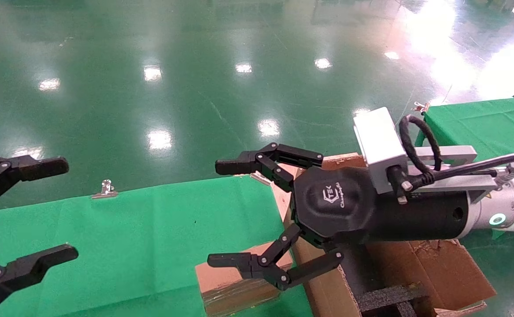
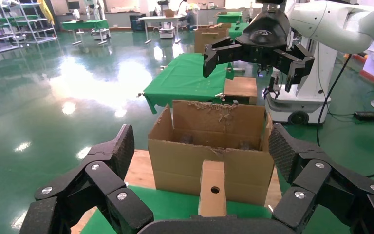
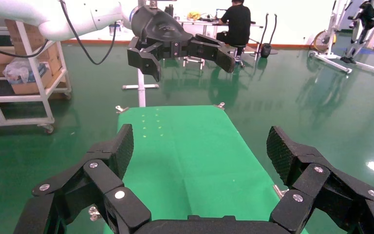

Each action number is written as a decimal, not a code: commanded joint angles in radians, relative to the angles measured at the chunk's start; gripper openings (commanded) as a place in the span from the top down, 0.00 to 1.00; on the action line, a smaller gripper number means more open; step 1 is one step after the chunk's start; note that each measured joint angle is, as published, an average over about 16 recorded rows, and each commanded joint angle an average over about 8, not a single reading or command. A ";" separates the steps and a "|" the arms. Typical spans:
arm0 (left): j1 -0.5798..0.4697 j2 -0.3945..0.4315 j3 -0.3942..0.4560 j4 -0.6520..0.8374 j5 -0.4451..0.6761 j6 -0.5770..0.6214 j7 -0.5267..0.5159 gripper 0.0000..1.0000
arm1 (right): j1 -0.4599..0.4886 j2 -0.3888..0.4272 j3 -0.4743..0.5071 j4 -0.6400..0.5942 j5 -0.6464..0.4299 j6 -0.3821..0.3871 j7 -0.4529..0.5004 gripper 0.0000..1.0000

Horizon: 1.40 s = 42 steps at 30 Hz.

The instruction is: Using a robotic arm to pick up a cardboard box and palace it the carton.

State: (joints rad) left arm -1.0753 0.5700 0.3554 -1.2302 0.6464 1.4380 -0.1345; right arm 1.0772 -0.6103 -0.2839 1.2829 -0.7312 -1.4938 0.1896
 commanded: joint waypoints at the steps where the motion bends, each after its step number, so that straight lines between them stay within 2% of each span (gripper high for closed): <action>1: 0.000 0.000 0.000 0.000 0.000 0.000 0.000 1.00 | 0.000 0.000 0.000 0.000 0.000 0.000 0.000 0.00; 7: 0.000 0.000 0.000 0.000 0.000 0.000 0.000 1.00 | 0.003 -0.002 -0.006 -0.002 -0.008 0.000 0.006 0.00; 11: 0.000 0.000 0.000 0.000 0.000 0.000 0.000 1.00 | 0.031 -0.010 -0.040 -0.004 -0.068 -0.001 0.029 0.00; 23: 0.000 0.000 0.000 0.000 0.000 0.000 0.000 1.00 | 0.210 -0.117 -0.232 -0.054 -0.437 -0.038 0.089 0.00; 33: 0.000 0.000 0.000 0.000 0.000 0.000 0.000 1.00 | 0.306 -0.228 -0.360 -0.124 -0.680 -0.047 0.052 0.00; 42: 0.000 0.000 0.000 0.000 0.000 0.000 0.000 1.00 | 0.401 -0.300 -0.464 -0.091 -0.875 -0.060 0.038 0.00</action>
State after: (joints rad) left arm -1.0753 0.5700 0.3555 -1.2301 0.6464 1.4380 -0.1344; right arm 1.4717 -0.9060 -0.7431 1.1933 -1.5898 -1.5535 0.2321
